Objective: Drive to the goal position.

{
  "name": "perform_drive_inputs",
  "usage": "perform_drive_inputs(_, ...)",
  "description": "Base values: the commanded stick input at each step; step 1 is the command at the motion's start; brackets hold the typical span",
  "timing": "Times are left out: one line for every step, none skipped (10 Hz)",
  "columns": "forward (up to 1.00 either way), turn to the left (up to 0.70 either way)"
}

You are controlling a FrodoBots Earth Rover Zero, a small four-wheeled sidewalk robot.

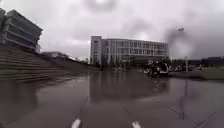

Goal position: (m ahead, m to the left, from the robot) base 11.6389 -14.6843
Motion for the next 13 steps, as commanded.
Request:
perform_drive_inputs(0.7,0.0)
perform_drive_inputs(0.7,0.0)
perform_drive_inputs(0.7,0.0)
perform_drive_inputs(0.7,0.0)
perform_drive_inputs(0.7,0.0)
perform_drive_inputs(0.7,0.0)
perform_drive_inputs(0.7,-0.06)
perform_drive_inputs(0.7,-0.19)
perform_drive_inputs(0.7,-0.14)
perform_drive_inputs(0.7,0.0)
perform_drive_inputs(0.7,0.0)
perform_drive_inputs(0.7,0.0)
perform_drive_inputs(0.7,0.0)
